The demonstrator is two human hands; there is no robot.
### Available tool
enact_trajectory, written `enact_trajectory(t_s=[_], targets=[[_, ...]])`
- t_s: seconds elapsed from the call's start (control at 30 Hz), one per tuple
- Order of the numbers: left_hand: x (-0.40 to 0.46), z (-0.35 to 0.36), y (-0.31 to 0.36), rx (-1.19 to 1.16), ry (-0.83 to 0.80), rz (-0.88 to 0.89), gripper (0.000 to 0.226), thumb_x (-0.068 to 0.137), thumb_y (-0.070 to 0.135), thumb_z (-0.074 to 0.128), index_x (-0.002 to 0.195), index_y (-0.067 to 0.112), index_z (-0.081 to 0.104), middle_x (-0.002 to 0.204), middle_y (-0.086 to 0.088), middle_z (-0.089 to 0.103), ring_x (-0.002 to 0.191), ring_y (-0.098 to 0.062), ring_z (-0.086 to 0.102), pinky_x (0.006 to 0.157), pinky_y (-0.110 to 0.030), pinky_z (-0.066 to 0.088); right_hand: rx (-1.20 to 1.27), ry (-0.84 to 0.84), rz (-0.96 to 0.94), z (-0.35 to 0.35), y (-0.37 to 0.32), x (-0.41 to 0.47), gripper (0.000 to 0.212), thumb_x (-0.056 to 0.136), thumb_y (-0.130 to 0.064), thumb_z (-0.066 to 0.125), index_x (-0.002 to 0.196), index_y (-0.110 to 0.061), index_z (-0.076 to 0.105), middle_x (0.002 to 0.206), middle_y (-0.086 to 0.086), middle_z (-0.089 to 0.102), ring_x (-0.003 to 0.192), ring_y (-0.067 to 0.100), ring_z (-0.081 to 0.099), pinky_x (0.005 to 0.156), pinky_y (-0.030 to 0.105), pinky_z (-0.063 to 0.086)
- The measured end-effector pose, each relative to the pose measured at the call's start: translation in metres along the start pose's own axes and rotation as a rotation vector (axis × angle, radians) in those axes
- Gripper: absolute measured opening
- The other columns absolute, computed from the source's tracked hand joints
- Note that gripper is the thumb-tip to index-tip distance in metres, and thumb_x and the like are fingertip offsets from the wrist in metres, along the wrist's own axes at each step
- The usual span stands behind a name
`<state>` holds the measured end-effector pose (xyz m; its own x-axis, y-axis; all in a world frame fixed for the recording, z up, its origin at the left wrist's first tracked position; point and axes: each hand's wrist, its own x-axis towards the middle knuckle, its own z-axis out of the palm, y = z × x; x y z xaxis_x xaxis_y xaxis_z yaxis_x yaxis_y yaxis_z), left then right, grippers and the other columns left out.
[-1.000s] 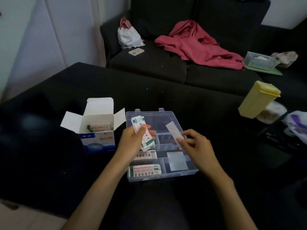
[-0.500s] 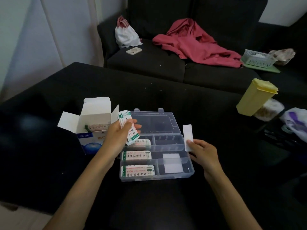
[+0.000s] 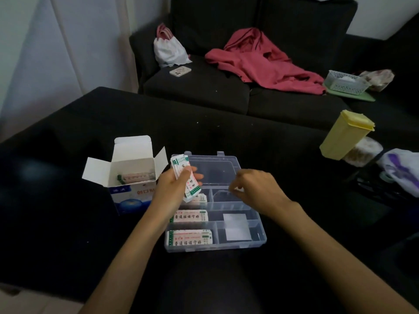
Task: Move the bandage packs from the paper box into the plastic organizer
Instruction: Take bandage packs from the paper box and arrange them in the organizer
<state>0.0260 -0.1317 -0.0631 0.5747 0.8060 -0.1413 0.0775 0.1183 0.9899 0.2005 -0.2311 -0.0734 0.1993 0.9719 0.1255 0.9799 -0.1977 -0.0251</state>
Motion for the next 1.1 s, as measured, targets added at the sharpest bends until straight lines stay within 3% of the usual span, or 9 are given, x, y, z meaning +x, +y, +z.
enact_trajectory(t_s=[0.13, 0.27, 0.37, 0.5, 0.67, 0.87, 0.97, 1.03, 1.1], targets=[[0.0, 0.001, 0.001, -0.03, -0.017, -0.007, 0.019, 0.1, 0.022, 0.041, 0.106, 0.018, 0.059, 0.095, 0.005, 0.067, 0.084, -0.004, 0.065, 0.073, -0.022, 0.053, -0.095, -0.143, -0.087, -0.005, 0.001, 0.008, 0.024, 0.096, -0.027, 0.052, 0.116, -0.024, 0.064, 0.111, -0.003, 0.056, 0.096, 0.007, 0.055, 0.07, 0.015, 0.039], [0.002, -0.002, 0.001, -0.034, -0.008, -0.006, 0.018, 0.1, 0.022, 0.041, 0.103, 0.019, 0.058, 0.092, 0.007, 0.067, 0.083, -0.004, 0.065, 0.071, -0.02, 0.053, -0.02, -0.361, -0.071, -0.007, 0.007, 0.011, 0.03, 0.096, -0.015, 0.048, 0.118, -0.027, 0.064, 0.114, -0.004, 0.061, 0.09, 0.006, 0.057, 0.062, 0.012, 0.039], [0.002, -0.004, 0.001, -0.041, -0.005, -0.006, 0.018, 0.1, 0.022, 0.041, 0.106, 0.017, 0.059, 0.094, 0.004, 0.067, 0.086, -0.008, 0.065, 0.074, -0.023, 0.053, 0.267, -0.416, 0.09, -0.014, 0.017, 0.016, 0.023, 0.095, -0.02, 0.049, 0.104, -0.024, 0.069, 0.119, -0.004, 0.064, 0.095, 0.002, 0.059, 0.083, 0.022, 0.049], [0.003, -0.006, 0.001, -0.042, 0.005, -0.002, 0.02, 0.1, 0.023, 0.041, 0.108, 0.016, 0.059, 0.096, 0.003, 0.068, 0.087, -0.008, 0.066, 0.072, -0.023, 0.053, 0.61, -0.44, 0.226, -0.018, 0.016, 0.012, 0.028, 0.099, -0.026, 0.04, 0.102, -0.022, 0.068, 0.123, 0.001, 0.062, 0.109, 0.008, 0.056, 0.101, 0.031, 0.042], [0.003, -0.004, 0.001, -0.011, -0.01, 0.016, 0.021, 0.101, 0.023, 0.041, 0.111, 0.015, 0.058, 0.097, 0.003, 0.067, 0.084, -0.005, 0.065, 0.068, -0.018, 0.053, 0.603, -0.565, 0.302, 0.003, 0.006, 0.002, 0.038, 0.099, -0.044, 0.028, 0.115, -0.028, 0.059, 0.134, 0.0, 0.052, 0.12, 0.015, 0.047, 0.104, 0.039, 0.036], [0.002, -0.003, 0.002, -0.039, -0.05, -0.038, 0.018, 0.1, 0.022, 0.042, 0.105, 0.019, 0.059, 0.094, 0.007, 0.067, 0.082, -0.002, 0.064, 0.067, -0.019, 0.053, 0.697, -0.568, 0.357, 0.004, 0.0, 0.001, 0.036, 0.1, -0.042, 0.024, 0.114, -0.029, 0.054, 0.136, 0.001, 0.049, 0.121, 0.017, 0.046, 0.101, 0.036, 0.035], [0.002, -0.002, 0.0, -0.198, -0.091, -0.158, 0.019, 0.1, 0.021, 0.044, 0.108, 0.017, 0.061, 0.1, 0.002, 0.071, 0.091, -0.009, 0.067, 0.076, -0.028, 0.054, 0.658, -0.439, 0.398, 0.007, -0.002, 0.001, 0.028, 0.1, -0.037, 0.034, 0.115, -0.026, 0.054, 0.129, 0.001, 0.053, 0.114, 0.015, 0.051, 0.096, 0.032, 0.042], [0.003, -0.001, -0.002, -0.288, -0.113, -0.216, 0.022, 0.099, 0.021, 0.044, 0.111, 0.015, 0.061, 0.107, -0.001, 0.071, 0.102, -0.014, 0.064, 0.087, -0.035, 0.052, 0.672, -0.149, 0.441, 0.006, -0.007, 0.001, 0.019, 0.099, -0.027, 0.043, 0.112, -0.024, 0.056, 0.118, 0.001, 0.062, 0.101, 0.01, 0.059, 0.084, 0.025, 0.05], [0.003, 0.003, -0.004, -0.301, -0.11, -0.211, 0.02, 0.097, 0.024, 0.047, 0.108, 0.02, 0.064, 0.113, 0.0, 0.069, 0.11, -0.015, 0.061, 0.095, -0.037, 0.049, 0.875, 0.064, 0.484, -0.002, -0.021, 0.001, 0.015, 0.098, -0.028, 0.045, 0.102, -0.023, 0.059, 0.102, 0.001, 0.068, 0.084, 0.006, 0.064, 0.067, 0.016, 0.051]])
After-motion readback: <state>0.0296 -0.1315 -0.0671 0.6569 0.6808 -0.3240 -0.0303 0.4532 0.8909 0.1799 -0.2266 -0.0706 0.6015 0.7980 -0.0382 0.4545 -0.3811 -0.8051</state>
